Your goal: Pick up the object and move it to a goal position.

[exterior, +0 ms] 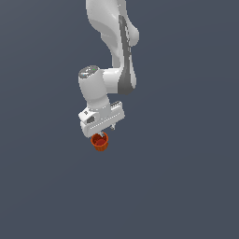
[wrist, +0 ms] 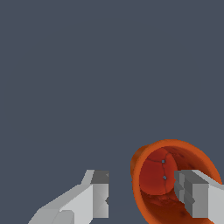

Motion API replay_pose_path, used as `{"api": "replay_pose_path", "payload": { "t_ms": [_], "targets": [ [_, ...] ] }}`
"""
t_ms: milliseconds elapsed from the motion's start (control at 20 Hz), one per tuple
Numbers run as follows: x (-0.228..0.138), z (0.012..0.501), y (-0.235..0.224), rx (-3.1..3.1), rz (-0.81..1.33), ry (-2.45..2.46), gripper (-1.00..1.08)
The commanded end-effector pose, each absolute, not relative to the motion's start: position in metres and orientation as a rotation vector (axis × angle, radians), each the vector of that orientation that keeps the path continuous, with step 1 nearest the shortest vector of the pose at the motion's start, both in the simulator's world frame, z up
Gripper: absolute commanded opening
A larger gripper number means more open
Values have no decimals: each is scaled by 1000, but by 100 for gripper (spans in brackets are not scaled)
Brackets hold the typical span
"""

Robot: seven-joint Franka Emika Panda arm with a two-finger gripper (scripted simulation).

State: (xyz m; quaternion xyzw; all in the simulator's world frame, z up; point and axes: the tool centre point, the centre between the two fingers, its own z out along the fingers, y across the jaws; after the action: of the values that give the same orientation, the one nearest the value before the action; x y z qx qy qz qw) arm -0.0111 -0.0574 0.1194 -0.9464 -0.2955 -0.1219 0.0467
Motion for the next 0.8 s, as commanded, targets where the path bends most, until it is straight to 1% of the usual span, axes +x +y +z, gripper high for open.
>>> {"api": "replay_pose_path", "payload": {
  "t_ms": [0, 750],
  "targets": [
    [-14, 114, -61, -2869, -392, -962, 28],
    [-27, 98, -72, -2803, -459, -1164, 28]
  ]
}}
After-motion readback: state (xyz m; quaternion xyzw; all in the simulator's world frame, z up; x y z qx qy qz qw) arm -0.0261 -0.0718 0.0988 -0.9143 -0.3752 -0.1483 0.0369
